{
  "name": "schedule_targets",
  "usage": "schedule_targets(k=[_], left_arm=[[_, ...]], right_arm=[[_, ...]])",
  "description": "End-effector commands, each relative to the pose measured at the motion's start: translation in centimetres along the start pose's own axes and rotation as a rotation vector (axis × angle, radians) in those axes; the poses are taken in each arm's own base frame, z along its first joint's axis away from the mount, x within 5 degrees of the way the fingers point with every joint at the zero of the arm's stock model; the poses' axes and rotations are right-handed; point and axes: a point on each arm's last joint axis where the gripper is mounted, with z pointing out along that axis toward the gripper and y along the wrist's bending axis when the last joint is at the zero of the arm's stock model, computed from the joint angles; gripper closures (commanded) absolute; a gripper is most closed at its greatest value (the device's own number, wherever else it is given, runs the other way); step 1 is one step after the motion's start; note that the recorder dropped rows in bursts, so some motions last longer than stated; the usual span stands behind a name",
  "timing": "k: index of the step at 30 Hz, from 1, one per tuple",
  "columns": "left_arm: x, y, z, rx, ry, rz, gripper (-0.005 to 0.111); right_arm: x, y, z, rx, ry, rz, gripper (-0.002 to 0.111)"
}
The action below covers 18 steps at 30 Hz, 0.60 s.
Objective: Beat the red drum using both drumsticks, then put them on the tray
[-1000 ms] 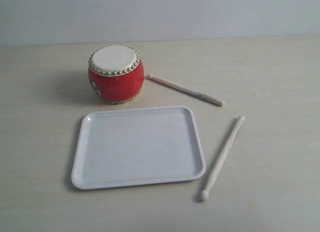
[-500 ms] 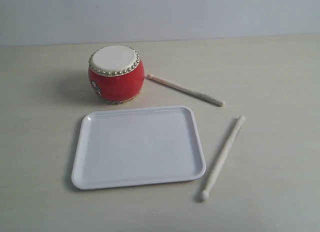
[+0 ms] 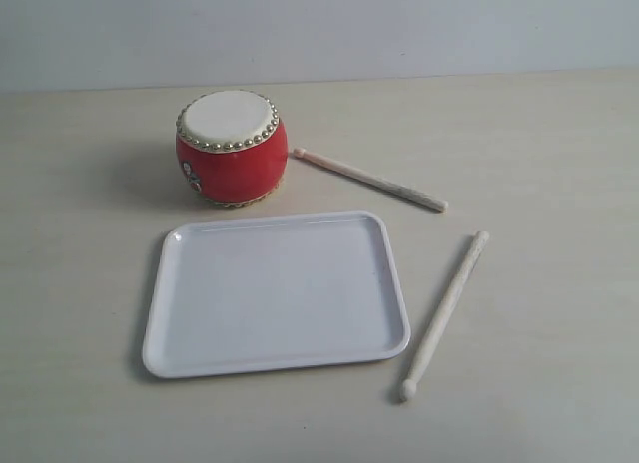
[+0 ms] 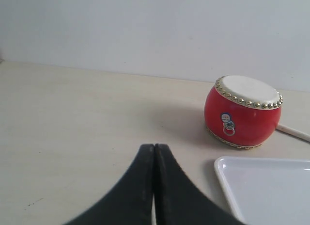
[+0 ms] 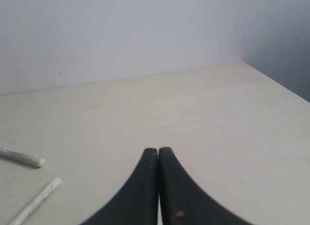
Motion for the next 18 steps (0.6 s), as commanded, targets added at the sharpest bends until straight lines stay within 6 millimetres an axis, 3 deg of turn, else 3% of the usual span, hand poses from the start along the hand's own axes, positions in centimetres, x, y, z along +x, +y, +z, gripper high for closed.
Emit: schedule_targets(k=[1,18], left_arm=[[0.07,0.03,-0.02,-0.003,-0.004,0.006,0.107],[0.07,0.03,-0.02,-0.003,-0.004,0.006,0.107]], right_arm=[[0.03,-0.02,0.01,0.003,-0.012,0.003,0.108],[-0.55,0.01,-0.01,0.001,-0.076,-0.023,0.108]])
